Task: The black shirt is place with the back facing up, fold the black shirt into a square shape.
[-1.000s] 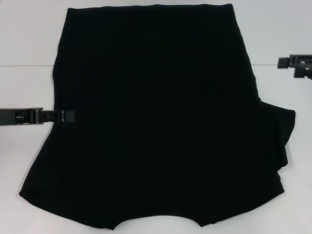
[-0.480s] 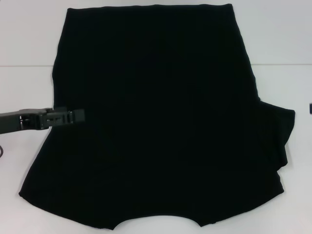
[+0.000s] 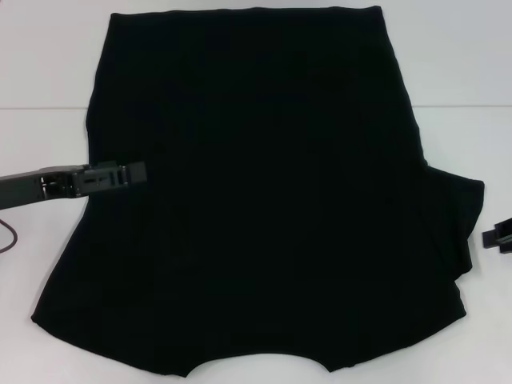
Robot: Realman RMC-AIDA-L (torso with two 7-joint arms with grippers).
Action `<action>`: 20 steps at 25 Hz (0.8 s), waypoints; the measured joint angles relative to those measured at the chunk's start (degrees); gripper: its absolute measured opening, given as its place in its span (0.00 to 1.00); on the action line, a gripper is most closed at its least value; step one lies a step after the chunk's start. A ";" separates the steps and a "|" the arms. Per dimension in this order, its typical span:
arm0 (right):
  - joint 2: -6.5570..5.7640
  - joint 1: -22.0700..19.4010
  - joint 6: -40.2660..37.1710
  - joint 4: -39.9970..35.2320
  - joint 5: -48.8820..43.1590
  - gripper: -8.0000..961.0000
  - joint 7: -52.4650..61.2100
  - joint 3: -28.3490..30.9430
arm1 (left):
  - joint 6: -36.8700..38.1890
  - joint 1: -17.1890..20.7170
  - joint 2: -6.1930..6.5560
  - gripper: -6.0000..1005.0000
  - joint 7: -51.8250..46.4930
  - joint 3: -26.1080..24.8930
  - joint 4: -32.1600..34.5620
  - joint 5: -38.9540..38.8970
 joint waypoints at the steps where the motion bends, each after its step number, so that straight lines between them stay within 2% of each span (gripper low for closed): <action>1: 0.52 0.17 0.49 0.02 -0.32 0.55 -0.04 0.00 | 0.00 0.00 0.00 0.91 0.00 0.00 -0.01 -0.17; 4: 1.46 0.50 1.64 0.29 -0.59 0.48 0.01 0.00 | 0.00 0.09 0.00 0.91 0.00 -0.03 -0.02 -0.72; 8: 1.81 0.82 3.83 2.13 -0.63 0.39 0.16 0.02 | -0.02 0.20 -0.07 0.91 0.04 -0.03 -0.09 -1.05; 20: 3.64 1.46 9.67 4.82 -0.35 0.33 0.55 0.10 | -0.16 0.31 -0.04 0.91 0.09 -0.03 -0.73 -1.65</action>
